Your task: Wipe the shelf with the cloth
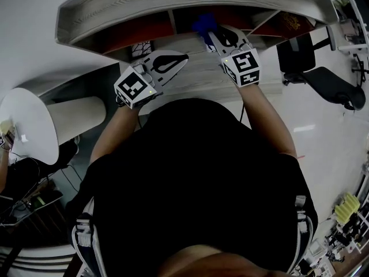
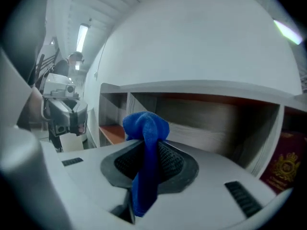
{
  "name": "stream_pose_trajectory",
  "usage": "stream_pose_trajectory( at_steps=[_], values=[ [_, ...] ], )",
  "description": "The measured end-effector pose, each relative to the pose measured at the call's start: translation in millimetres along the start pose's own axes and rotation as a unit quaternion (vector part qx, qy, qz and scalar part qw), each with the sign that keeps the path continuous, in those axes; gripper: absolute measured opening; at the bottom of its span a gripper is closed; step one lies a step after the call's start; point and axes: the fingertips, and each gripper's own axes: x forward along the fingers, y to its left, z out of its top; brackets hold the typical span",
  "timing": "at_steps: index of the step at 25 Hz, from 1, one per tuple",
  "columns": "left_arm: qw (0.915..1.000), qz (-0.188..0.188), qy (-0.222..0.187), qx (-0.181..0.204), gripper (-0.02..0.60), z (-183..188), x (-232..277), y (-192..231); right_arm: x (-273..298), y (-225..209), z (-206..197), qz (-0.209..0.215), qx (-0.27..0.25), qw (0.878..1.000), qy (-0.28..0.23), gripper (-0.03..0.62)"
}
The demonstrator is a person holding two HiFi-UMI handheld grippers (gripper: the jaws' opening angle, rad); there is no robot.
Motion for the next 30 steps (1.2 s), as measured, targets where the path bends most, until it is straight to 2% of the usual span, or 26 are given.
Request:
stream_pose_trajectory(
  at_steps=[5,9,25,30],
  values=[
    [1.0000,0.002,-0.005,-0.007,0.017,0,5,3,-24,3,5,-0.005,-0.032,0.999,-0.028,0.074],
    [1.0000,0.003,-0.003,-0.005,0.017,1,12,3,-39,-3,-2,-0.018,-0.038,0.999,-0.022,0.074],
    [1.0000,0.004,0.001,0.000,0.017,10,49,-7,-110,-25,-15,-0.039,-0.034,0.998,-0.032,0.072],
    [0.9999,0.009,-0.002,0.014,0.017,12,53,-5,-123,-37,-24,-0.043,-0.016,0.998,-0.033,0.072]
  ],
)
